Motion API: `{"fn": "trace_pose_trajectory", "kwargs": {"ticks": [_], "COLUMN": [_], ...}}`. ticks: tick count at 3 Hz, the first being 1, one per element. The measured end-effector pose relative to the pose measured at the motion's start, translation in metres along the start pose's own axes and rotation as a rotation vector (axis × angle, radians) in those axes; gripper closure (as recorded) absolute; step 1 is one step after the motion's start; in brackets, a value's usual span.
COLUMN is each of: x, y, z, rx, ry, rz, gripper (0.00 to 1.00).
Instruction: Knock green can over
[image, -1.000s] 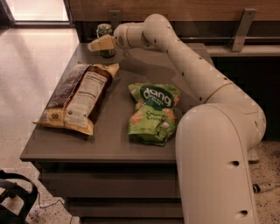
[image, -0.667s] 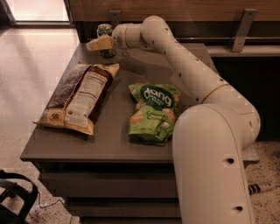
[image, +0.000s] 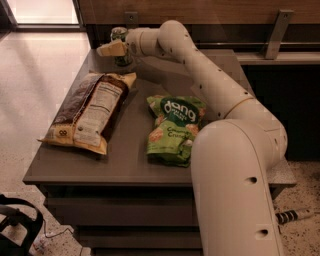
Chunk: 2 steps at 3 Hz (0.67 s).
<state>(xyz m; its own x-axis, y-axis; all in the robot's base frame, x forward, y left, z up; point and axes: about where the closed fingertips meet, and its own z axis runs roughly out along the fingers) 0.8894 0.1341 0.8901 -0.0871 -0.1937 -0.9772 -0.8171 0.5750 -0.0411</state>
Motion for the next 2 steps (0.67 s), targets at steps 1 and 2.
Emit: {"fn": "trace_pose_trajectory", "kwargs": {"ticks": [1,2], "x": [0.0008,0.0018], "y": [0.002,0.0044], "z": [0.0021,0.0048], "rx": [-0.004,-0.008], "ry": [0.001,0.002], "rz": [0.001,0.002], "gripper": [0.39,0.62]}}
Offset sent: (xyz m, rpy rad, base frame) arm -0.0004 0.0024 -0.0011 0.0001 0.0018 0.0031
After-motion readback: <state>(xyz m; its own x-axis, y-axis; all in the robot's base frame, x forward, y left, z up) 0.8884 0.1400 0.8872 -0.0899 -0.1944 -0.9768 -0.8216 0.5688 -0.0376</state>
